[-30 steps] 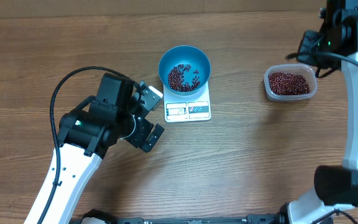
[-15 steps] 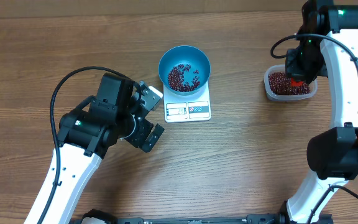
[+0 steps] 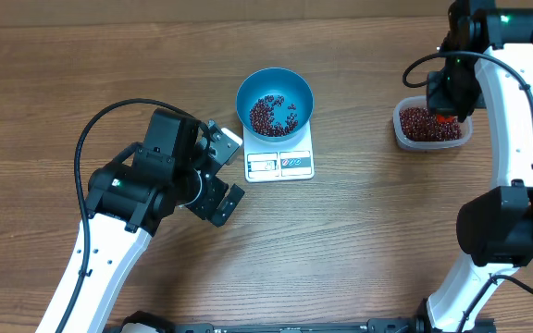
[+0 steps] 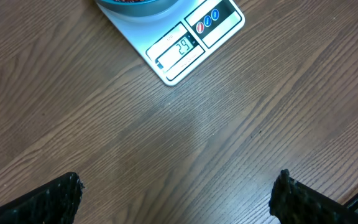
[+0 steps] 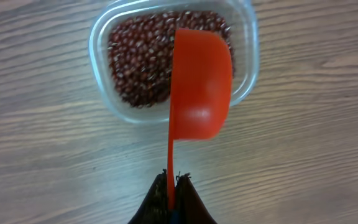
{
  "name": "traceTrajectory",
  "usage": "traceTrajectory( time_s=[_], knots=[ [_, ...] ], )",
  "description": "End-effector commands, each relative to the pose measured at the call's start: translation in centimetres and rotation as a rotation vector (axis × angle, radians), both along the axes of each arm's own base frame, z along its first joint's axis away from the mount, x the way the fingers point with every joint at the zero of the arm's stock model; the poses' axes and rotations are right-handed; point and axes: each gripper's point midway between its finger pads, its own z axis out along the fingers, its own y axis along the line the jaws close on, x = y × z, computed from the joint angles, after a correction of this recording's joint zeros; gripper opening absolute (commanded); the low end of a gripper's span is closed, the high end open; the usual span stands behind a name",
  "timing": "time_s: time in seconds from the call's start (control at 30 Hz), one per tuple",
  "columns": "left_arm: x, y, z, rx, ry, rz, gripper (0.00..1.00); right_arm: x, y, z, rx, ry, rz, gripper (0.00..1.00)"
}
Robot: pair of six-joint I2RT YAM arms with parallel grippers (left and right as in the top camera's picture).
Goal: Scoop item into bowl and weigh 150g on scale
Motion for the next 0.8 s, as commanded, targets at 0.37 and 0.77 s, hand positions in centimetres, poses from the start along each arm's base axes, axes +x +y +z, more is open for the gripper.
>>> traceTrajectory(
  time_s=[0.37,0.77],
  knots=[
    [0.4,0.0,0.8,0.0,-0.026,-0.016,1.0,0.5,-3.3,-4.1,-0.197,0.029,-0.012,0.04],
    [0.4,0.0,0.8,0.0,-0.026,-0.016,1.0,0.9,-5.3,-7.5,-0.325,0.018,-0.017,0.04]
  ],
)
